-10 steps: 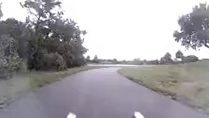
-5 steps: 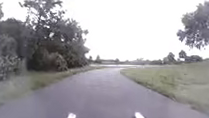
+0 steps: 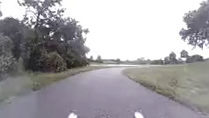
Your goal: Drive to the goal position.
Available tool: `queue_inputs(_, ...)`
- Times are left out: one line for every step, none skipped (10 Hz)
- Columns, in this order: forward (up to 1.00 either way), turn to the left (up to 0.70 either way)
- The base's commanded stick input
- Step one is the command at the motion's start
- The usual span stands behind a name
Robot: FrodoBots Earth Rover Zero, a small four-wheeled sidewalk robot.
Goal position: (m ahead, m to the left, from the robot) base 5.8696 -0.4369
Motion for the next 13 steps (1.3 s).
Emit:
queue_inputs(0.7,0.0)
queue_inputs(0.7,0.0)
queue_inputs(0.7,0.0)
queue_inputs(0.7,0.0)
queue_inputs(0.7,0.0)
queue_inputs(0.7,0.0)
queue_inputs(0.7,0.0)
queue_inputs(0.7,0.0)
queue_inputs(0.7,0.0)
queue_inputs(0.7,0.0)
queue_inputs(0.7,0.0)
queue_inputs(0.7,0.0)
queue_inputs(0.7,0.0)
